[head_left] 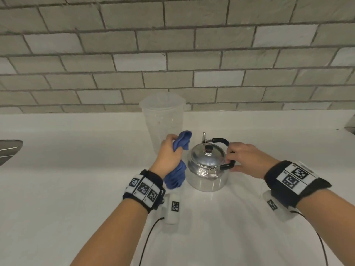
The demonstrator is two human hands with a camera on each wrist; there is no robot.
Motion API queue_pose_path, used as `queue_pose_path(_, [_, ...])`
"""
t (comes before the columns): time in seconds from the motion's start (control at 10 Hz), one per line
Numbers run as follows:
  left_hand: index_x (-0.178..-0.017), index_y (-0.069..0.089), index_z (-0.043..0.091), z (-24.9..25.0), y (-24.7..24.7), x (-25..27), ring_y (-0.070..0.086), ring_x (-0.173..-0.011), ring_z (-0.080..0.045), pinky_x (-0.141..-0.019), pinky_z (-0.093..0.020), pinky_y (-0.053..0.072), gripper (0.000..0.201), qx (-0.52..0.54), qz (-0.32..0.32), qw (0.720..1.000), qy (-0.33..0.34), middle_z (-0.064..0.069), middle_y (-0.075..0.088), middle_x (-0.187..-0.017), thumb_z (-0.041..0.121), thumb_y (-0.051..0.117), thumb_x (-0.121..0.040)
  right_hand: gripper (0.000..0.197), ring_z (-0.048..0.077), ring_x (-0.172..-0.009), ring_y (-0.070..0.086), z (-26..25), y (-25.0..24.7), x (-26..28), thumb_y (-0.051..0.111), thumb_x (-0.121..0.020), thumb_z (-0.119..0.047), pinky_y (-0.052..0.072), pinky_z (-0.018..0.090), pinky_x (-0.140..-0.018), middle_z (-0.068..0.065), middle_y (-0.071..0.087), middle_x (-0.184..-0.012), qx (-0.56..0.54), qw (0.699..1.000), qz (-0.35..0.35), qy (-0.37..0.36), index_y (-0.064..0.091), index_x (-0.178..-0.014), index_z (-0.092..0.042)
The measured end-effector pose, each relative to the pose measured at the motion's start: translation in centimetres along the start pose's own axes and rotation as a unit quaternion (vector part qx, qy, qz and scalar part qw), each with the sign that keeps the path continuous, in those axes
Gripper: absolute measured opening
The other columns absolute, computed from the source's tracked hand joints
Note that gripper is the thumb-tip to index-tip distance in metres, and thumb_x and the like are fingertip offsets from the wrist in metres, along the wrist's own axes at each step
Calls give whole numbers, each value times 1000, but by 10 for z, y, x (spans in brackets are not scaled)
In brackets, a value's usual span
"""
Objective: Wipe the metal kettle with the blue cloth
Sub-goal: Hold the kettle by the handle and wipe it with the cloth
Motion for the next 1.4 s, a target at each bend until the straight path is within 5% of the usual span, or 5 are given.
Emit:
queue_pose_path(0.3, [-130, 59, 7, -42, 63, -4, 62, -119, -24, -100, -29, 47, 37, 192, -76, 972, -110, -13, 66, -127, 28, 50, -101, 27, 14, -133, 32, -39, -41, -25, 61, -86, -44, -4, 44, -118, -8, 54, -115, 31, 989, -24, -142, 60, -109, -29])
queue_pose_path(0.5, [-126, 63, 16, -73, 62, 3, 67, -109, -24, -103, -41, 47, 52, 274, 18, 939, -205, -11, 72, -117, 54, 47, -94, 29, 11, -95, 33, -60, -40, -41, 56, -86, -51, 38, 32, -93, -13, 43, -88, -1, 986, 12, -167, 54, -99, -25])
queue_pose_path(0.8, [-139, 53, 20, -118, 62, 44, 51, -128, -24, -112, -37, 34, 60, 310, 105, 903, -277, -4, 55, -141, 58, 43, -94, 38, 19, -84, 52, -96, -44, -79, 54, -87, -54, 36, 31, -74, -2, 60, -88, -39, 992, 23, -121, 57, -94, -17])
queue_pose_path(1.1, [-119, 61, 26, -107, 47, 69, 55, -112, -21, -112, -46, 37, 71, 348, 164, 870, -308, 3, 62, -112, 74, 48, -69, 44, 27, -92, 61, -96, -45, -101, 53, -88, -54, 36, 28, -67, 8, 68, -100, -49, 995, 85, 29, 61, -101, -13])
queue_pose_path(1.4, [-127, 53, 11, -35, 27, 89, 42, -122, -21, -108, -31, 31, 31, 84, 190, 977, -41, -8, 55, -123, 26, 40, -103, 31, 24, -92, 60, -84, -44, -102, 47, -96, -37, 45, 28, -76, 6, 66, -104, -187, 982, 9, 25, 61, -115, -16])
Point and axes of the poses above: each hand's wrist, its own x-axis away from the middle knuckle, its own y-axis out of the palm, z = x × y, the point moved 9 cm from there along -x, towards the middle knuckle
